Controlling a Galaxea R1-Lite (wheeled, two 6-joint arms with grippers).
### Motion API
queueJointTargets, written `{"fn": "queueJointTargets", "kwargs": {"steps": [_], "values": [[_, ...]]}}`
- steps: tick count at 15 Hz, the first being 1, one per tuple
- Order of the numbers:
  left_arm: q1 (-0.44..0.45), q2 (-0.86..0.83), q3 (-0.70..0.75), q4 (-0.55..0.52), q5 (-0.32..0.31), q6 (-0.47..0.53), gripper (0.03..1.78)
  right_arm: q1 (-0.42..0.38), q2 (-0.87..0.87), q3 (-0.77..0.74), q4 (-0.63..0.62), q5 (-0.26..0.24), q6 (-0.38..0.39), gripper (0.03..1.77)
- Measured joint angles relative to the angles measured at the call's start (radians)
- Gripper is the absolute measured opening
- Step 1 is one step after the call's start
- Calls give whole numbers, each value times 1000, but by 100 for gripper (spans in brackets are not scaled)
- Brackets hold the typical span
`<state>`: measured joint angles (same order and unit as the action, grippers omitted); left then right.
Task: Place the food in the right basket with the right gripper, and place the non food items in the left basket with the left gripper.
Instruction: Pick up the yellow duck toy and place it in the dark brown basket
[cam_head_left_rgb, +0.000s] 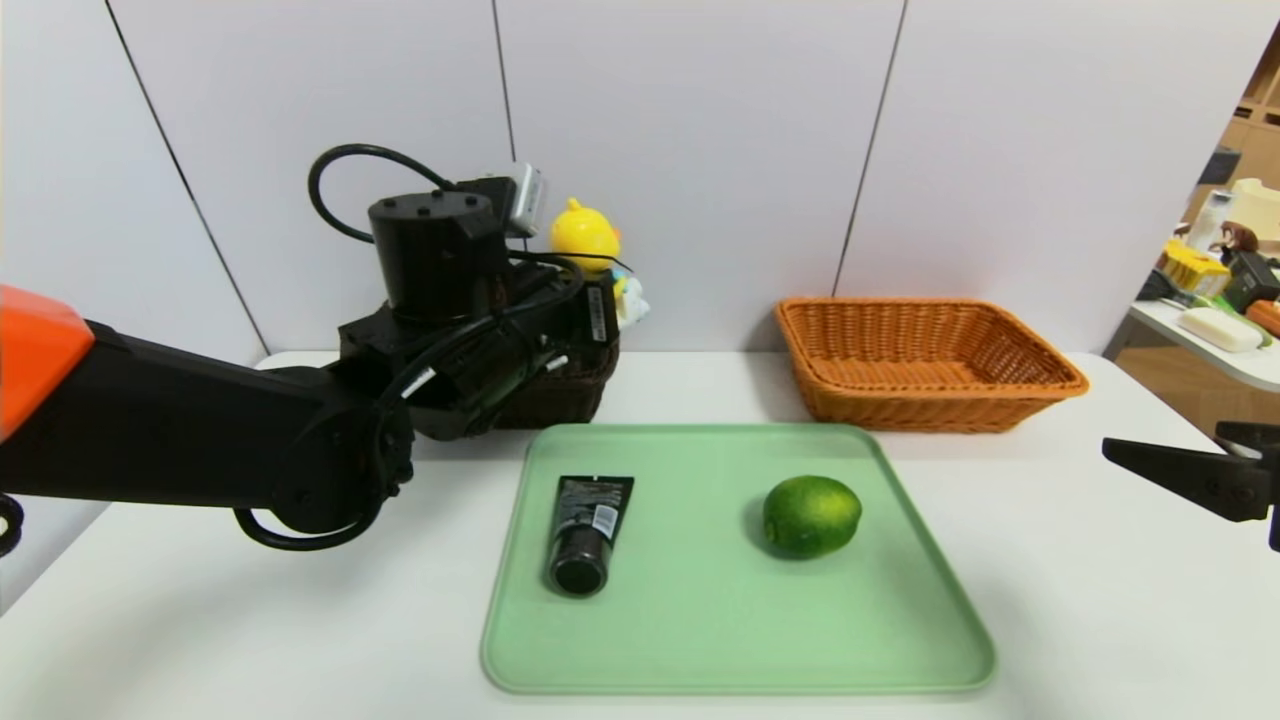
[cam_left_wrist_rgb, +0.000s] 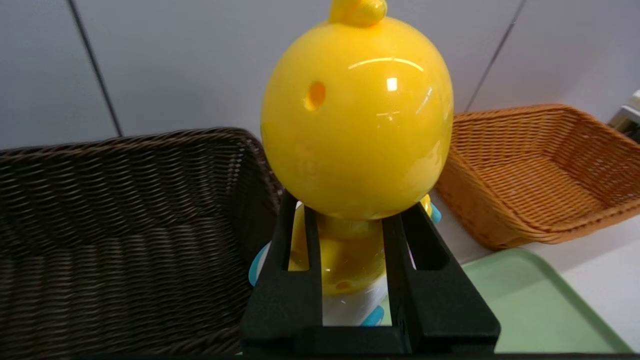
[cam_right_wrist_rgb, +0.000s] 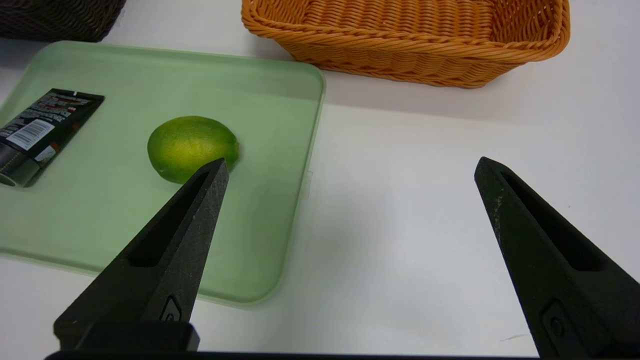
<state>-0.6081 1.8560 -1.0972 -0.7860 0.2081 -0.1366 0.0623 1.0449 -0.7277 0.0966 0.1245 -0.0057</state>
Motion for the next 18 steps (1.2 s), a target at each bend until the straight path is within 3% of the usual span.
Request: {"fn": "queueJointTargets", "kwargs": {"steps": [8, 18], "values": [[225, 60, -57, 72, -4, -7, 37, 0, -3, 4, -1, 7, 0, 170], [327, 199, -153, 71, -2, -10, 37, 0, 5, 12, -2, 8, 0, 170]]}}
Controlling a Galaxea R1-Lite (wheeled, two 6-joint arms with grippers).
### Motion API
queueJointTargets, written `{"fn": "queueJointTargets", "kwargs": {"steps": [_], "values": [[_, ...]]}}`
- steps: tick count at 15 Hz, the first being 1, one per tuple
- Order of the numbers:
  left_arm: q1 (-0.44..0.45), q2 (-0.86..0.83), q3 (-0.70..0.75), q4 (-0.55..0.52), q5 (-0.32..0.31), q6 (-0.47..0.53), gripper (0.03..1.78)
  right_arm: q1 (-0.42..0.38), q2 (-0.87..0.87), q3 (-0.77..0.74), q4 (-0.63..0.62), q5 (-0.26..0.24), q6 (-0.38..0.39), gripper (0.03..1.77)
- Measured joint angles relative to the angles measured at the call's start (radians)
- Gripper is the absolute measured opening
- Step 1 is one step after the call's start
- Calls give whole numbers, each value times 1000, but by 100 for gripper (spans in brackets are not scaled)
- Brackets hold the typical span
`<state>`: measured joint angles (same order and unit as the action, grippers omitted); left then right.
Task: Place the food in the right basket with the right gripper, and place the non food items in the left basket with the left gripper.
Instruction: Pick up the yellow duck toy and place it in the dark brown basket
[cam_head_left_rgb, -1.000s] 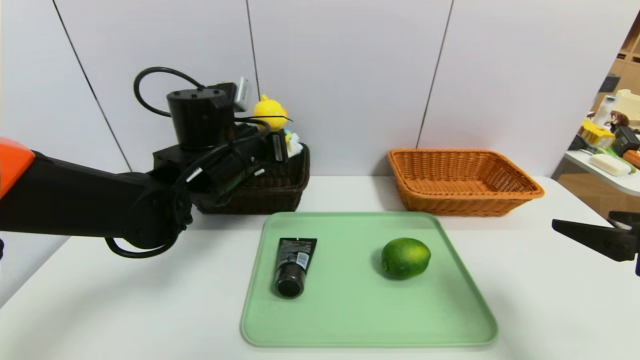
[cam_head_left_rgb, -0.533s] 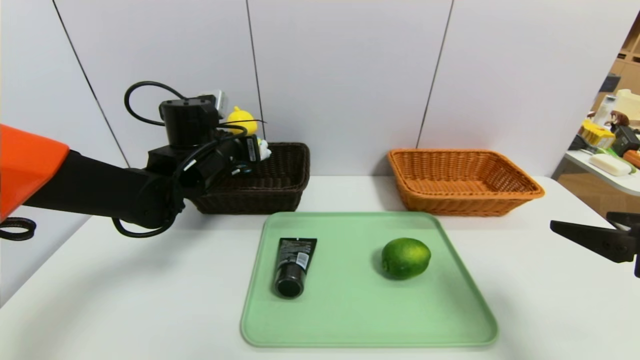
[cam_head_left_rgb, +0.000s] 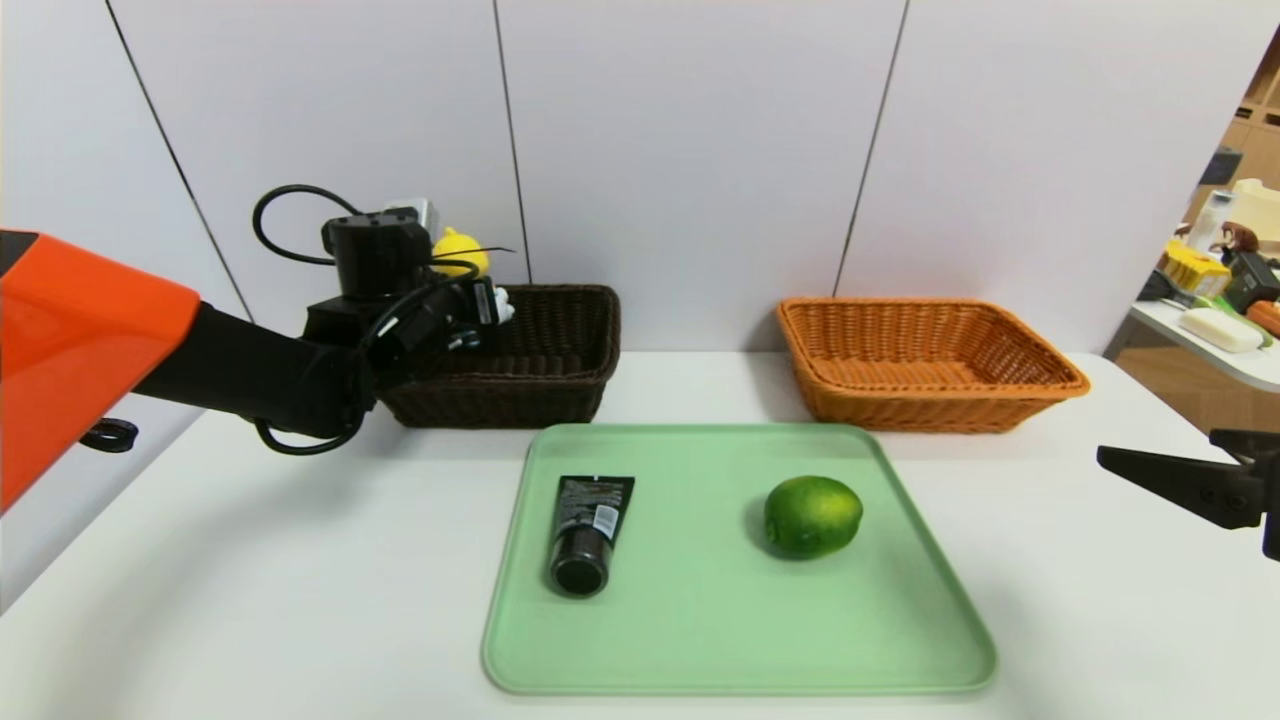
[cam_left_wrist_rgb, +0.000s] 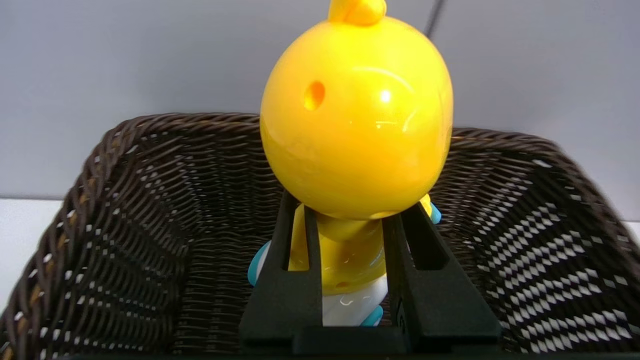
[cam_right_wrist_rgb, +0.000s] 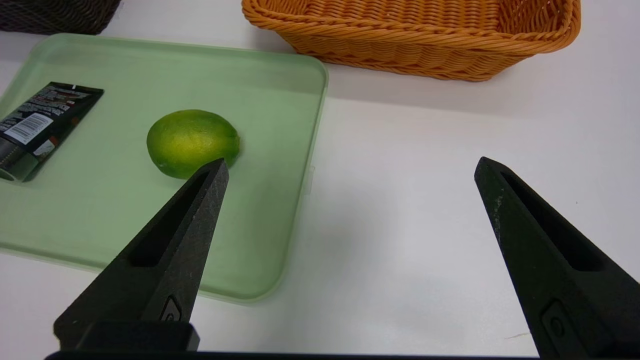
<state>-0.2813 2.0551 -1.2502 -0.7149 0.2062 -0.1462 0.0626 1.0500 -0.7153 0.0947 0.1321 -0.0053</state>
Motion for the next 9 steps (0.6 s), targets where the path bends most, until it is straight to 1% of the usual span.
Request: {"fn": "queueJointTargets", "kwargs": {"steps": [3, 6, 9], "values": [[1, 14, -3, 2, 4, 0, 37, 0, 7, 0, -8, 0, 0, 170], [2, 8, -4, 7, 5, 0, 78, 1, 13, 1, -10, 1, -2, 170], [3, -2, -5, 17, 6, 0, 107, 1, 16, 6, -9, 1, -2, 170]]}}
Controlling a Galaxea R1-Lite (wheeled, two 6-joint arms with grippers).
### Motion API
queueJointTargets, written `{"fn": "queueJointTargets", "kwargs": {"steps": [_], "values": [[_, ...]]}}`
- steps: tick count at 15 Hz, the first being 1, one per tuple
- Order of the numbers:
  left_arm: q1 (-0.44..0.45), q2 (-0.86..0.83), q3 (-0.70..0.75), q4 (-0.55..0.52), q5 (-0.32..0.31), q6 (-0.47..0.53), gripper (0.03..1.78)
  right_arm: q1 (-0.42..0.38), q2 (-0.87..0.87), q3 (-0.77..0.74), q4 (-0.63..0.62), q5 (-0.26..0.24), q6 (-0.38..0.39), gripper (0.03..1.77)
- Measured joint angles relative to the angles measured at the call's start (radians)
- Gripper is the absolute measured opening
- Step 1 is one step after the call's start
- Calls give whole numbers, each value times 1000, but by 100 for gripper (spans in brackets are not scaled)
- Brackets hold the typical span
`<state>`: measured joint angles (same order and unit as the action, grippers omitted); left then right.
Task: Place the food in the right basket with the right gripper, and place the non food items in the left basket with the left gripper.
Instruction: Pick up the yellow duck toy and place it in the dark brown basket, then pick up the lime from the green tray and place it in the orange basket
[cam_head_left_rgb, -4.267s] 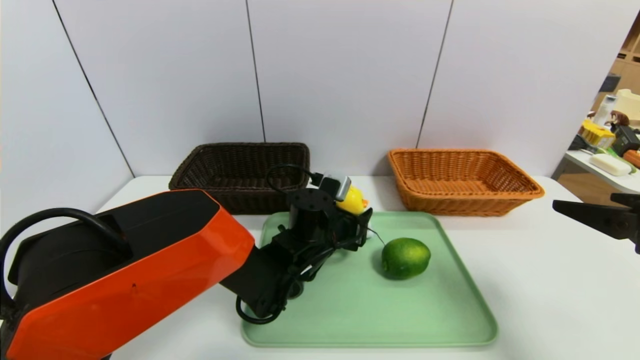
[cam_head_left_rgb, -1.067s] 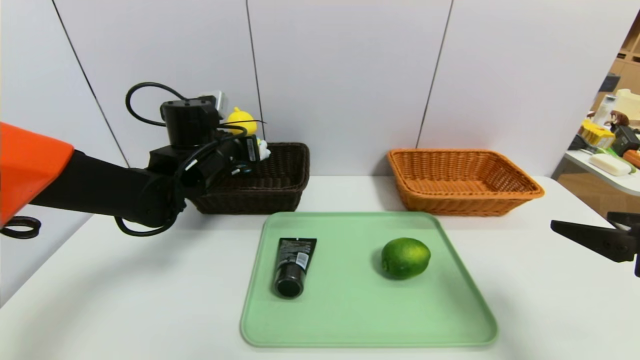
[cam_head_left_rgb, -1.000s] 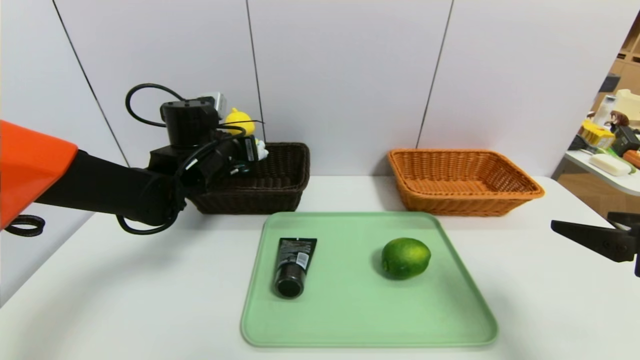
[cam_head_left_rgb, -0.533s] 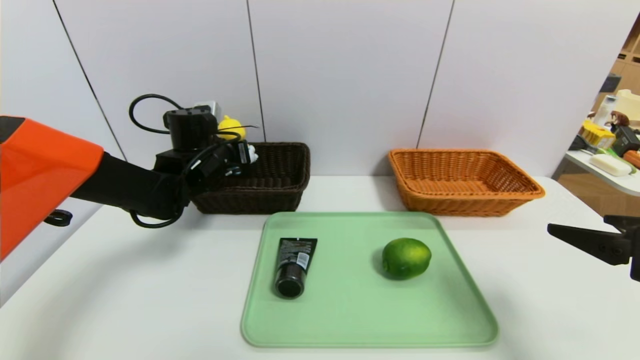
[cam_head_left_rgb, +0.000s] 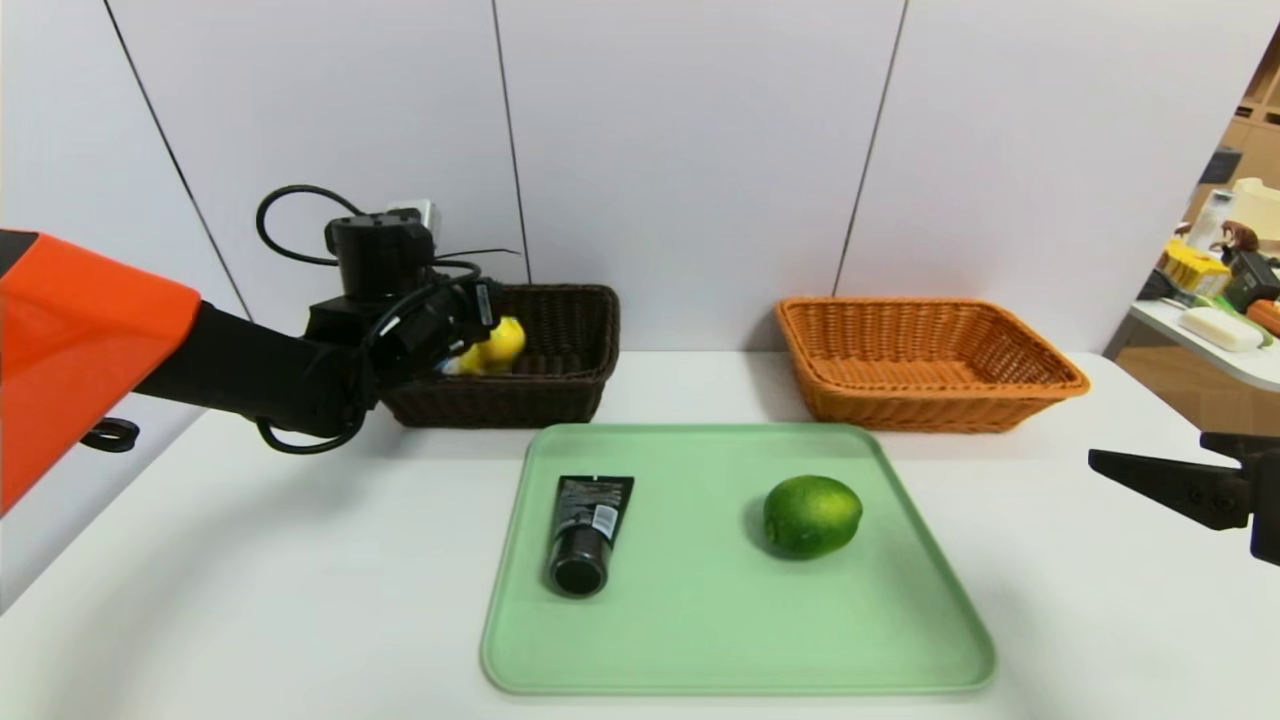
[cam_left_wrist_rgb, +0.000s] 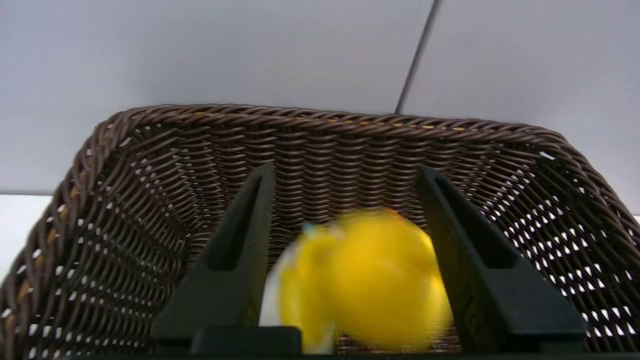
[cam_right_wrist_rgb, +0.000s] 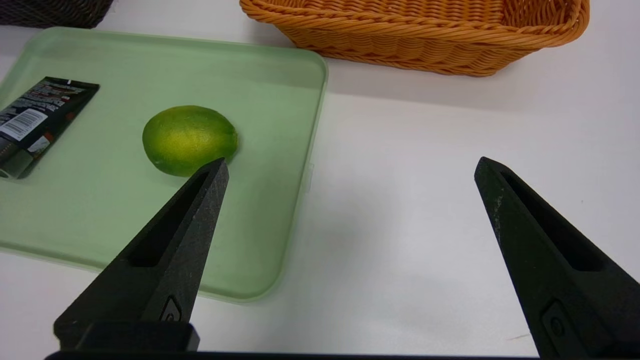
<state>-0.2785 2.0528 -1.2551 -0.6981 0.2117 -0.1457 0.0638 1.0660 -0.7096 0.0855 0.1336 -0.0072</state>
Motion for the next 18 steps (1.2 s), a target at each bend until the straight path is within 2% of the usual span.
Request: {"fn": "queueJointTargets", "kwargs": {"steps": [3, 5, 14, 18], "values": [[-5, -20, 0, 37, -1, -1, 128, 0, 0, 1, 0, 0, 0, 170], [-12, -54, 0, 106, -3, 1, 138, 0, -1, 1, 0, 0, 0, 170], [-121, -305, -65, 594, -6, 11, 160, 0, -10, -2, 2, 3, -1, 170], [-147, -372, -66, 725, -6, 17, 164, 0, -16, -8, 18, -1, -1, 170]]}}
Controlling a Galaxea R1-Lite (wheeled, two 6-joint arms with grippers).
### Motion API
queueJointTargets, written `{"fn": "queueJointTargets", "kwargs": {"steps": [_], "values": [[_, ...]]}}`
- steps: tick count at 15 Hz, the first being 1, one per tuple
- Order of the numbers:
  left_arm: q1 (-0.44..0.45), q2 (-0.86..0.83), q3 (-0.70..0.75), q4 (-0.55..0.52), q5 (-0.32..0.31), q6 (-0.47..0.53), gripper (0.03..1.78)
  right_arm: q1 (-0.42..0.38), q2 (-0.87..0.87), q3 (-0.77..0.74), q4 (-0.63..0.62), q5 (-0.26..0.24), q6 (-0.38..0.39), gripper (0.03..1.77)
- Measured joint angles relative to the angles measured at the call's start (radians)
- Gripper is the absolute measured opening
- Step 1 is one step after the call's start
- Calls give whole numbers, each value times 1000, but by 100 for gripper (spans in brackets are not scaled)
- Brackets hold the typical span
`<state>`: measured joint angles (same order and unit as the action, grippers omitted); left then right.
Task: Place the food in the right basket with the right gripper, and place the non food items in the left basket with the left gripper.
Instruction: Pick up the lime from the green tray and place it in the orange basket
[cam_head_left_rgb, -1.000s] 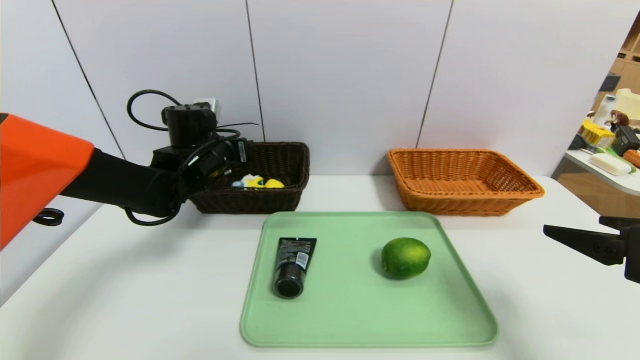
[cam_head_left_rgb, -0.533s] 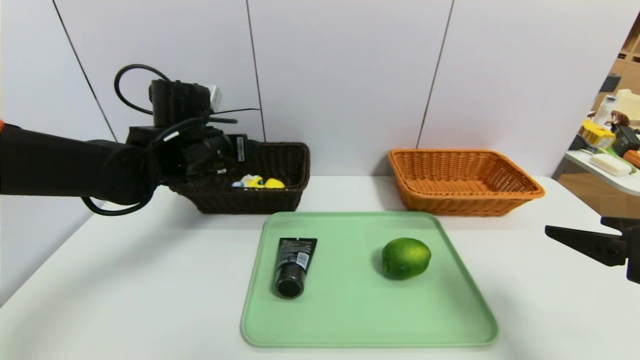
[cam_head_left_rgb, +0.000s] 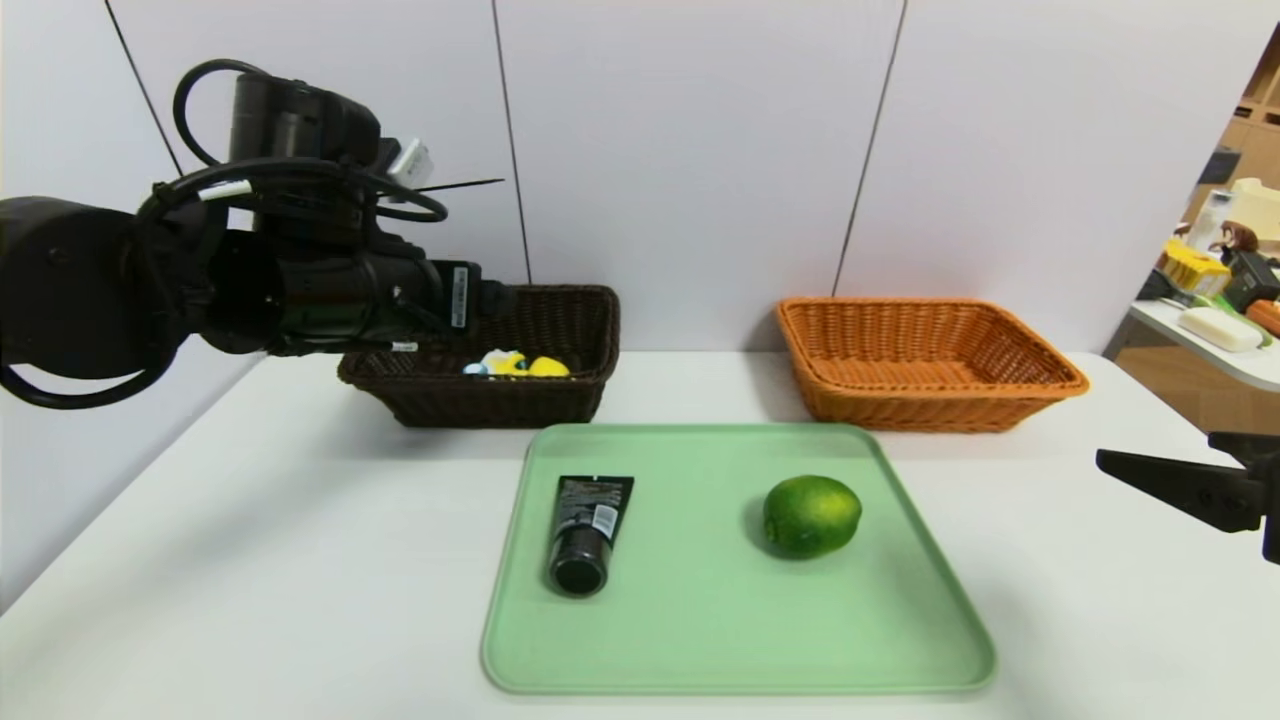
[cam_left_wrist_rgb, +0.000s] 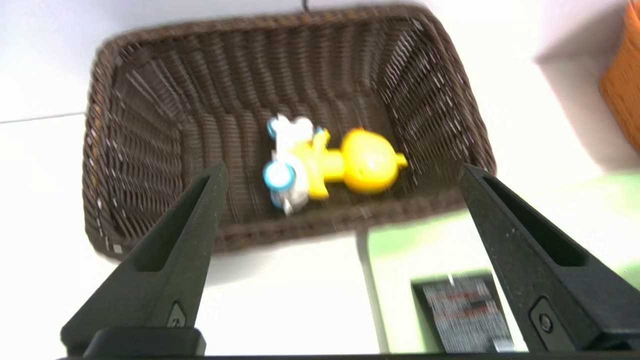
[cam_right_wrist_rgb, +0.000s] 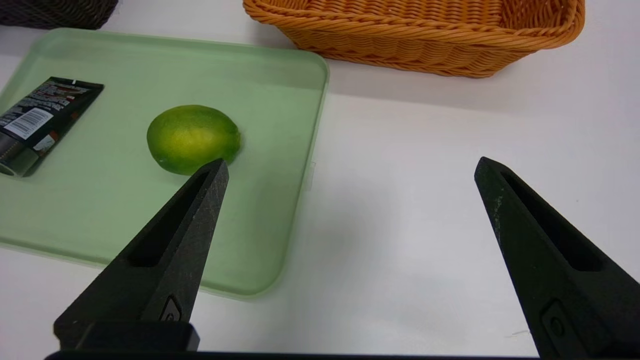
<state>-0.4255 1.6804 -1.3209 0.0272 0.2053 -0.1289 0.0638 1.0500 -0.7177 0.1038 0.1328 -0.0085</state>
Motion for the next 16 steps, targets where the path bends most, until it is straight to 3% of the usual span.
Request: {"fn": "queueJointTargets", "kwargs": {"steps": [5, 8, 11, 13, 15, 16], "values": [[-73, -33, 25, 8, 0, -3, 167, 1, 5, -76, 33, 5, 28, 170], [-99, -39, 63, 1, 0, -7, 167, 40, 29, -253, 164, 3, 200, 170], [-107, -43, 84, -5, 1, -8, 169, 124, 74, -407, 386, -5, 395, 170], [-117, -48, 111, -14, 4, -10, 169, 215, 103, -422, 413, -63, 403, 171], [-130, -57, 148, -34, 7, -9, 169, 292, 144, -426, 406, -157, 403, 171], [-131, -62, 166, -44, 7, -9, 169, 310, 163, -429, 401, -173, 408, 171]]}}
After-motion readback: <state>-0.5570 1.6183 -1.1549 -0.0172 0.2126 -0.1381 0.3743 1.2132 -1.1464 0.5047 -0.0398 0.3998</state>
